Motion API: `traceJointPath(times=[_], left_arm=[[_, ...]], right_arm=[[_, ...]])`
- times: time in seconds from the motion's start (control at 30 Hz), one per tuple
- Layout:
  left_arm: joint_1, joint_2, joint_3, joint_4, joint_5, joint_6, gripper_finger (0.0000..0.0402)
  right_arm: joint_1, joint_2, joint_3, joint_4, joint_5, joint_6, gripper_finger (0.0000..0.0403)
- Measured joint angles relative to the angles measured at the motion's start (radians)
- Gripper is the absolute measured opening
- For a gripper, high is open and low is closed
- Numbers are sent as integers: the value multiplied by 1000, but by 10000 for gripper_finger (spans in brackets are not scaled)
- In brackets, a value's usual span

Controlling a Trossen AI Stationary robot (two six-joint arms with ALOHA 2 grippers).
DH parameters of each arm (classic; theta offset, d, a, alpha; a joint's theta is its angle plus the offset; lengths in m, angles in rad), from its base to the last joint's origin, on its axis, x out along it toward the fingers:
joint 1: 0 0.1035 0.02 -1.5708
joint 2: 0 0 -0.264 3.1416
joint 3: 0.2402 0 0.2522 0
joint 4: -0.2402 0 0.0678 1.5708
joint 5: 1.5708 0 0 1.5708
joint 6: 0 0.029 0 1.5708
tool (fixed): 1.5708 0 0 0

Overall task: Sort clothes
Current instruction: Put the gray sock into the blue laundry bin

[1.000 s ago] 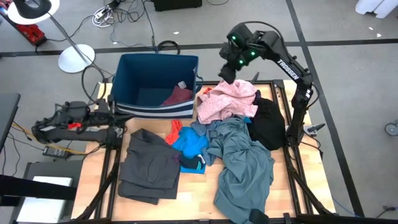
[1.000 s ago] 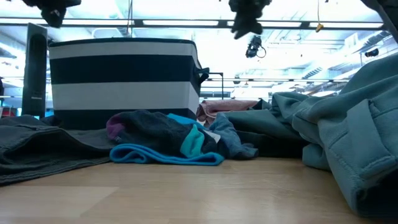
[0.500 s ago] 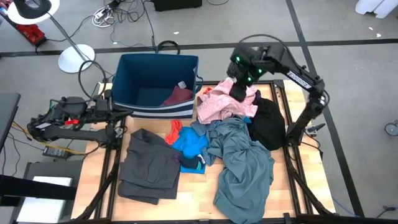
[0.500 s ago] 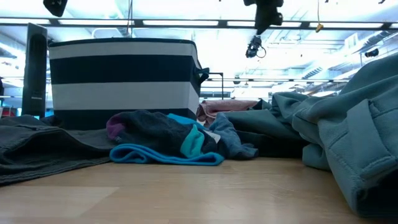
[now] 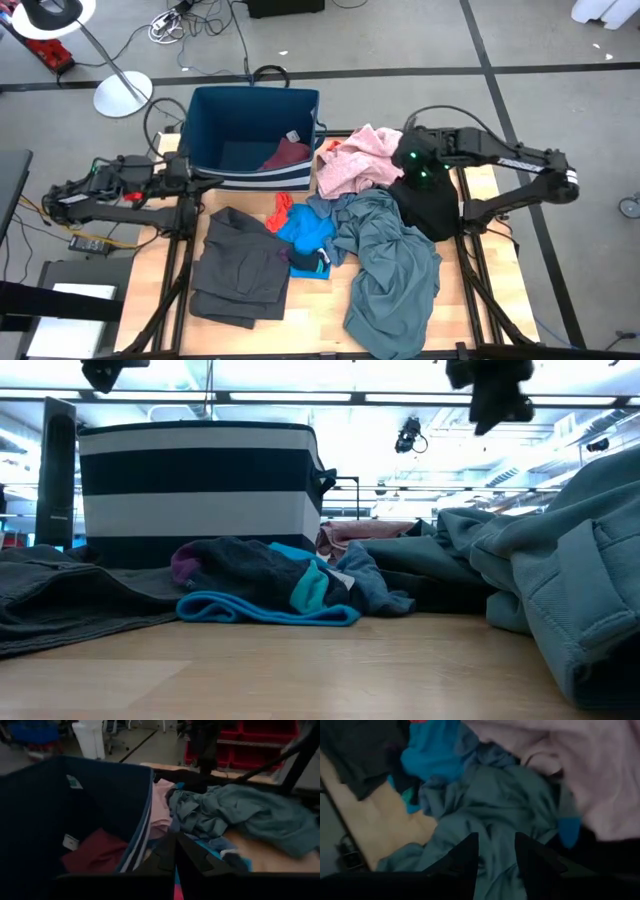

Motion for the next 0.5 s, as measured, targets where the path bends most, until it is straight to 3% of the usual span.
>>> traceJointPath(times=[0.27,0.5], left_arm=[[0,131,155,-5,99,-152,14],[0,213,236,-5,94,-139,14]], right_arm=[[154,-23,67,-83,30,142,129],[233,-14,67,-266,246,187,129]])
